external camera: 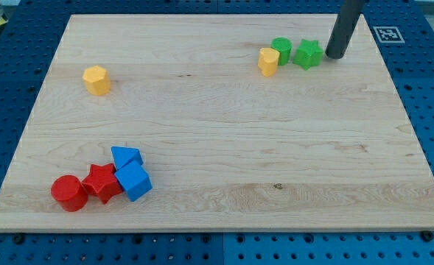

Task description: Push the yellow heart closer to the yellow hexagon

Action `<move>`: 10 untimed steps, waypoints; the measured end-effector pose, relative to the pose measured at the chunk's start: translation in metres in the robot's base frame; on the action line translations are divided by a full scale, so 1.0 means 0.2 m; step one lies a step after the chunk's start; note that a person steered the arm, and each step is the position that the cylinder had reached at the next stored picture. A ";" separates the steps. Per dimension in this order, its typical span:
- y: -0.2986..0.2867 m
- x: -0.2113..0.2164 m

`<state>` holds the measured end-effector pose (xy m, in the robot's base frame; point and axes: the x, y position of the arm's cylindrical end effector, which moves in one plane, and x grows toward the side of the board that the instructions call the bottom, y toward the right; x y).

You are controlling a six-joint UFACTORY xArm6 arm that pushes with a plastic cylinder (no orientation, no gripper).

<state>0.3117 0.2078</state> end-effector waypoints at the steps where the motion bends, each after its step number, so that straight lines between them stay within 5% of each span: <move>1: -0.05 0.03; 8: -0.62 0.04; 10: -0.77 0.19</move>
<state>0.3504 0.0543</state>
